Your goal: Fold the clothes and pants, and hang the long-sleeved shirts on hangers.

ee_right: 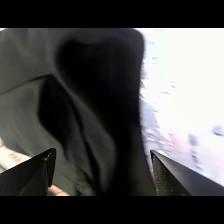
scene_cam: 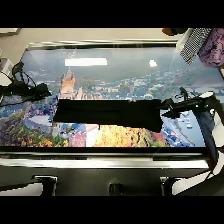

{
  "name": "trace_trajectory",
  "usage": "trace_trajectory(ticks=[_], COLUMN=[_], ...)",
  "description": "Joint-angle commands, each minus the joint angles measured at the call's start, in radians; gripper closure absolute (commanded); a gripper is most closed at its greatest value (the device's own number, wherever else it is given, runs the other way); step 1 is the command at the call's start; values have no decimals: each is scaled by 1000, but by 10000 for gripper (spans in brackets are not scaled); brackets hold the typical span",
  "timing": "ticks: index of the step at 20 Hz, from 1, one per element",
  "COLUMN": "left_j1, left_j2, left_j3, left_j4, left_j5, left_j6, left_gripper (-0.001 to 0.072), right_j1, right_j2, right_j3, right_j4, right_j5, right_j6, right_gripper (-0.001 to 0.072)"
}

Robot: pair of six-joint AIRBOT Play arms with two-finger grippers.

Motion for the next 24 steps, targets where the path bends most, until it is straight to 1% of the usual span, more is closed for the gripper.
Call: trace_trajectory(ticks=[1, 3, 4, 5, 7, 8, 9, 10, 11, 12, 13, 14, 16, 18, 21, 24], left_j1=[-2, -2, -2, -2, -2, -2, -3, -3, -5, -11, -24, -45, -106, -190, -353, -512], left_j2=[1, 0, -1, -2, -3, -3, -3, -3, -4, -8, -17, -31, -74, -132, -223, -292], left_j3=[1, 0, 0, 0, 0, 0, 0, 0, 0, 0, 0, 0, 0, 0, 0, 1], left_j4=[1, 1, 1, 1, -5, -12, -24, -42, -65, -83, -101, -115, -163, -247, -378, -512], left_j5=[-2, -2, -2, -2, -3, -3, -3, -3, -1, 0, 0, 5, 18, 53, 165, 285], left_j6=[-2, -2, -2, -2, -2, -2, -2, -2, -2, -2, -2, -2, -2, -2, -2, -2], left_gripper=[295, 295, 296, 296, 296, 296, 298, 327, 339, 407, 634, 690, 690, 690, 691, 691], right_j1=[42, 88, 112, 139, 186, 200, 206, 205, 200, 197, 198, 198, 198, 198, 198, 198], right_j2=[-29, -29, -29, -29, -29, -28, -24, -11, 13, 48, 87, 123, 190, 243, 307, 349], right_j3=[0, 0, 0, 0, 0, 0, 0, 1, 1, 5, 21, 42, 100, 158, 214, 265], right_j4=[7, 5, -3, -23, -89, -119, -137, -144, -160, -197, -234, -261, -325, -420, -498, -511], right_j5=[-12, -14, -19, -29, -59, -68, -68, -68, -70, -68, -44, -8, 81, 158, 217, 259], right_j6=[-20, -19, -13, -7, 26, 45, 69, 94, 133, 174, 215, 249, 318, 391, 432, 448], right_gripper=[53, 59, 78, 135, 316, 482, 628, 682, 683, 683, 684, 684, 684, 684, 683, 683])
